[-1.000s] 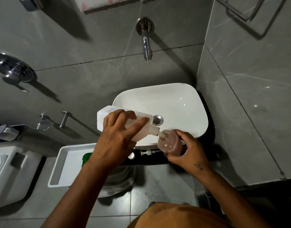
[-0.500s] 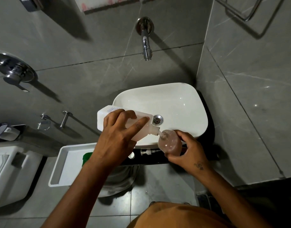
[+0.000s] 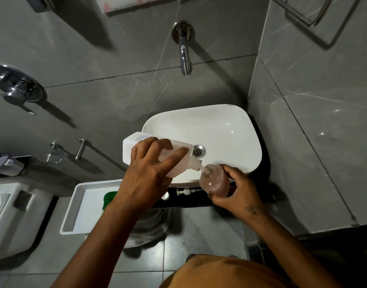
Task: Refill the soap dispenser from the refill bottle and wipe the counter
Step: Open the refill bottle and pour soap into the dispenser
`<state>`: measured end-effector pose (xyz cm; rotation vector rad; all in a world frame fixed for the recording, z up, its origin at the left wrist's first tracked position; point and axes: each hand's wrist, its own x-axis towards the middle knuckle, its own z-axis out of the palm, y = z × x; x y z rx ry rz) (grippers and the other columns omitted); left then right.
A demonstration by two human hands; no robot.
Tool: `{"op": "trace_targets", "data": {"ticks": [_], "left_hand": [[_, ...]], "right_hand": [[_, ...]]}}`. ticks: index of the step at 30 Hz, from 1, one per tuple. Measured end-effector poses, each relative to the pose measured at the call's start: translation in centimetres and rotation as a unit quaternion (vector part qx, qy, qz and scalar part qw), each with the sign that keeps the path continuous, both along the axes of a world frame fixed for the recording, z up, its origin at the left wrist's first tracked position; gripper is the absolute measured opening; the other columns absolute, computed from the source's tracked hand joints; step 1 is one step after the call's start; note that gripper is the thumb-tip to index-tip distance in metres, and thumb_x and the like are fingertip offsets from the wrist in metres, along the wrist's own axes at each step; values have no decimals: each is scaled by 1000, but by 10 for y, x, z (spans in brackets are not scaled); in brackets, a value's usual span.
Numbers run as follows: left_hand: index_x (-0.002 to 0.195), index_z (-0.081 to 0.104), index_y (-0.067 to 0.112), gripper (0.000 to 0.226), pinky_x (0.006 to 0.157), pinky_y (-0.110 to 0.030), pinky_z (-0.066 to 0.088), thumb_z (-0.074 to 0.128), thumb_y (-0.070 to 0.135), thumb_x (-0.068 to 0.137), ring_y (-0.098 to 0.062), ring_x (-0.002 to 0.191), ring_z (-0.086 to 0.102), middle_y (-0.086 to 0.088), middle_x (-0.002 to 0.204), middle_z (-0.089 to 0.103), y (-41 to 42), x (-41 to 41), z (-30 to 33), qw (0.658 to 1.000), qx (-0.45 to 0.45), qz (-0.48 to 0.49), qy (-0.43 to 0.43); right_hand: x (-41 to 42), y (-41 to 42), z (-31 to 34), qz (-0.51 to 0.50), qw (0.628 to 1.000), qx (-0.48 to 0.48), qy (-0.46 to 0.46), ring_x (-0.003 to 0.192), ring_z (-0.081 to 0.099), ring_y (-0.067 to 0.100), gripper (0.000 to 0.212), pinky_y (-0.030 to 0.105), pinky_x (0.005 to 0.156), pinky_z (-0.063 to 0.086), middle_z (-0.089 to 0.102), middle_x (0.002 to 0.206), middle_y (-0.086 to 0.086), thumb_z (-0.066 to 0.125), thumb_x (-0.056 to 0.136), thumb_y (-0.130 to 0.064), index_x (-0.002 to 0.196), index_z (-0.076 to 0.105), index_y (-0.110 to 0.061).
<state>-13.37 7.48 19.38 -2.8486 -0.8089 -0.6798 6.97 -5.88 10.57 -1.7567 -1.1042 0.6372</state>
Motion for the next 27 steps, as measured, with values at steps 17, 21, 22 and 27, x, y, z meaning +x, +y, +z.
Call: {"op": "trace_targets", "data": {"ticks": [17,21,22,27], "left_hand": [[142,55,30,83,102,-44,33,77,11,65,-34,120,42,-10,126,55,-2,1,-10,1000,-25,-3,0],[143,54,33,86,102,-40,34,81,11,65,-32,120,42,-4,128,51,-4,2,-15,999,-48,1,-15],[144,54,33,87,101,-40,36,82,11,64,-31,120,42,-3,129,50,-4,2,-16,998,-58,1,-20],[142,53,35,89,98,-35,44,91,12,65,-22,122,42,3,129,47,-5,-2,-26,983,-161,14,-87]], "right_hand": [[0,3,3,7,1000,10,2,107,56,-10,72,16,89,53,65,119,-8,91,60,-17,126,63,-20],[-2,1,2,14,1000,19,-2,108,56,-7,71,17,89,53,66,117,-7,91,60,-14,126,64,-19],[-2,1,2,16,1000,19,-4,108,56,-7,71,13,87,51,65,116,-8,91,60,-14,126,64,-19],[0,1,-2,14,1000,20,18,108,56,-13,71,3,80,48,64,116,-19,93,59,-16,121,62,-33]]}}
